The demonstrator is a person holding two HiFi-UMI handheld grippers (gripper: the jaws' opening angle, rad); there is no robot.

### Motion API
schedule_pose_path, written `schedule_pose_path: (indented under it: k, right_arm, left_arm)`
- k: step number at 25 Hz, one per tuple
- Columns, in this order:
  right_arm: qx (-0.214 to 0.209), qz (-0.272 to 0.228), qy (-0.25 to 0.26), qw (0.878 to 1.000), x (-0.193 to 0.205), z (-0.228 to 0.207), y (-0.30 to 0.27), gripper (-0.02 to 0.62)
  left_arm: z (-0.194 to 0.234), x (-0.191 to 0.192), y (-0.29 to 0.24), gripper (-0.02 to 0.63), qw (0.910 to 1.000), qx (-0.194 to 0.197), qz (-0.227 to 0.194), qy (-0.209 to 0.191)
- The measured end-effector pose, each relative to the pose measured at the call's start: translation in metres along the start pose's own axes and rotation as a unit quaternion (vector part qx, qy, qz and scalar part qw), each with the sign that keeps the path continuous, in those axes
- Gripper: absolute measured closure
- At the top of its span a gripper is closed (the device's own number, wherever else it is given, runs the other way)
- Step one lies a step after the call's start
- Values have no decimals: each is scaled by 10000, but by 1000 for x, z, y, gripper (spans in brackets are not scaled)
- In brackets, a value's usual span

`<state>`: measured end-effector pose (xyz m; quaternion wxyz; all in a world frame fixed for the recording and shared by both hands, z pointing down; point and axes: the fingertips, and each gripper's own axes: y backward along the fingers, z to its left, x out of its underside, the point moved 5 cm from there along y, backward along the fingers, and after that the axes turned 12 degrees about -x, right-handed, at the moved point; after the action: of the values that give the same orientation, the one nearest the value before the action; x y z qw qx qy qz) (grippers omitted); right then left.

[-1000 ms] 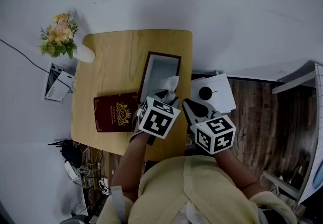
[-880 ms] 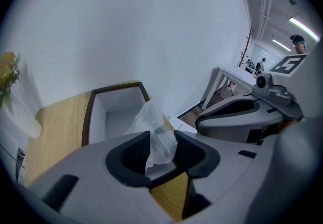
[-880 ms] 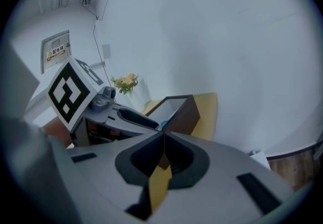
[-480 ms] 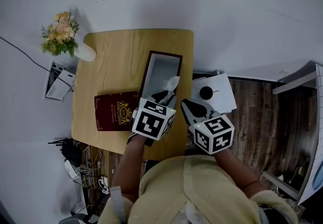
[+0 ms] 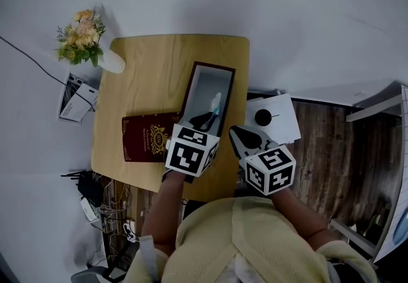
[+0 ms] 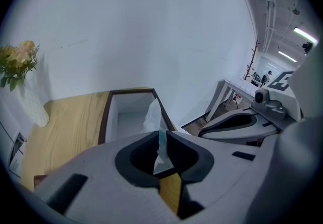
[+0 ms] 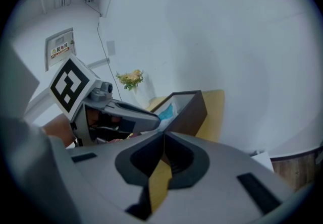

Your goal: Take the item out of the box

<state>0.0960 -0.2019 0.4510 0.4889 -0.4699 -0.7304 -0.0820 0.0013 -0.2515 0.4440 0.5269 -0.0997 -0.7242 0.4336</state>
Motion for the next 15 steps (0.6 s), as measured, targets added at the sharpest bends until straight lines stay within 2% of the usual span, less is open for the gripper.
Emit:
schedule_pose_path:
  k: [8, 15]
  right_arm:
    - [98, -38, 45, 9999, 1, 5, 1, 565]
    - [249, -213, 169, 9993, -3, 20, 3, 565]
  left_arm:
    - [13, -11, 16, 558, 9964, -425, -731, 9]
    - [21, -25, 53, 560, 9851, -483, -1642, 181]
